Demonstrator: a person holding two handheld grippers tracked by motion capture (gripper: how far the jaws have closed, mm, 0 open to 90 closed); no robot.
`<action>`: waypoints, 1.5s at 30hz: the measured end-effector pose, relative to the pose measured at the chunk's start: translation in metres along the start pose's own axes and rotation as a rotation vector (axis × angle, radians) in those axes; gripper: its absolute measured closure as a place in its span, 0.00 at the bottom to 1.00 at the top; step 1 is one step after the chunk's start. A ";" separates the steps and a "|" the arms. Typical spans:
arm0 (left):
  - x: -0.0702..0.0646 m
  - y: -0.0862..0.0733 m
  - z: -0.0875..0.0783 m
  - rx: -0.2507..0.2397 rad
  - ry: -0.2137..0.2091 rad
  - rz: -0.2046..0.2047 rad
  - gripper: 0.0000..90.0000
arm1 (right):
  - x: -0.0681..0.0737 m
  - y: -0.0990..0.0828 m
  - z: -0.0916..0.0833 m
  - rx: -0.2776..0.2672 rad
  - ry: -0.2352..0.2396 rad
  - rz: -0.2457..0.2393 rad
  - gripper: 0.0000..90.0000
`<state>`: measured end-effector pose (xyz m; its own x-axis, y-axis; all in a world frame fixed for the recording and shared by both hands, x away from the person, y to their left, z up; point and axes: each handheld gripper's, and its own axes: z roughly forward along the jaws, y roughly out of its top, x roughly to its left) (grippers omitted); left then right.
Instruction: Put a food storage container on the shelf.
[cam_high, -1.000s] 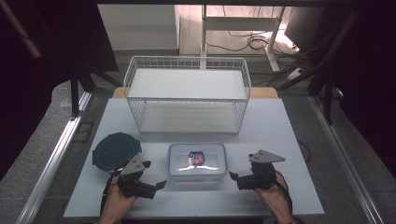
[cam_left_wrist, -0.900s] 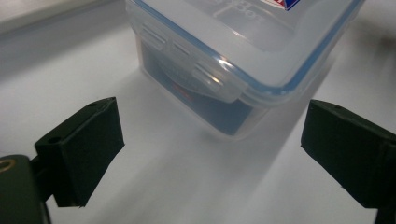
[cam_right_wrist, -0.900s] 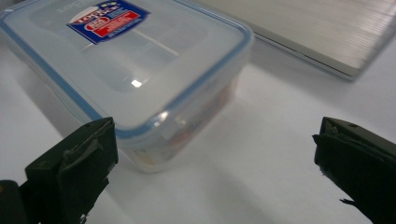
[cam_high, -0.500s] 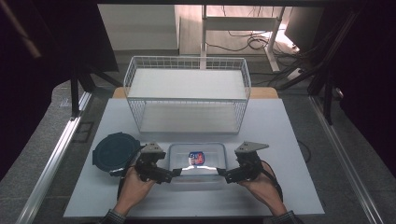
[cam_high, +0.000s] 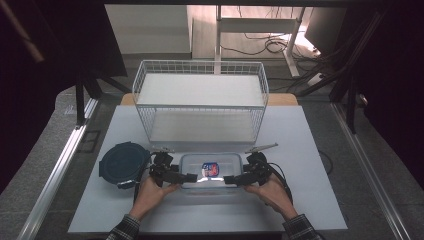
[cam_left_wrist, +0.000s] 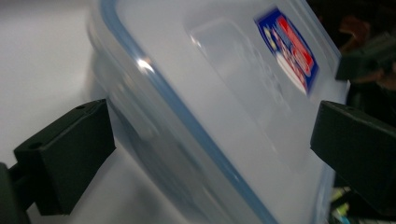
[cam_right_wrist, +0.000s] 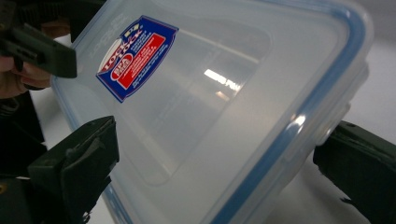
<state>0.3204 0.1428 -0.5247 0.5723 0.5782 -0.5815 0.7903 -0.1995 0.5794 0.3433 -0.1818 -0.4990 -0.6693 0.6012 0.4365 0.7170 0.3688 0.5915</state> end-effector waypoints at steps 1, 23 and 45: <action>-0.002 -0.002 -0.001 0.011 -0.003 0.004 0.00 | 0.000 -0.001 -0.001 0.004 0.005 0.008 0.01; -0.018 -0.030 -0.041 -0.101 -0.035 0.083 0.54 | 0.007 -0.025 -0.046 -0.086 0.047 0.028 0.52; -0.028 -0.022 -0.047 -0.171 -0.001 0.084 0.56 | 0.023 -0.020 -0.061 -0.158 -0.012 -0.008 0.57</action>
<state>0.2769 0.1683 -0.4947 0.6353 0.5639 -0.5276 0.6910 -0.1101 0.7144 0.3019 -0.2188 -0.4594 -0.6717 0.6078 0.4236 0.6714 0.2577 0.6949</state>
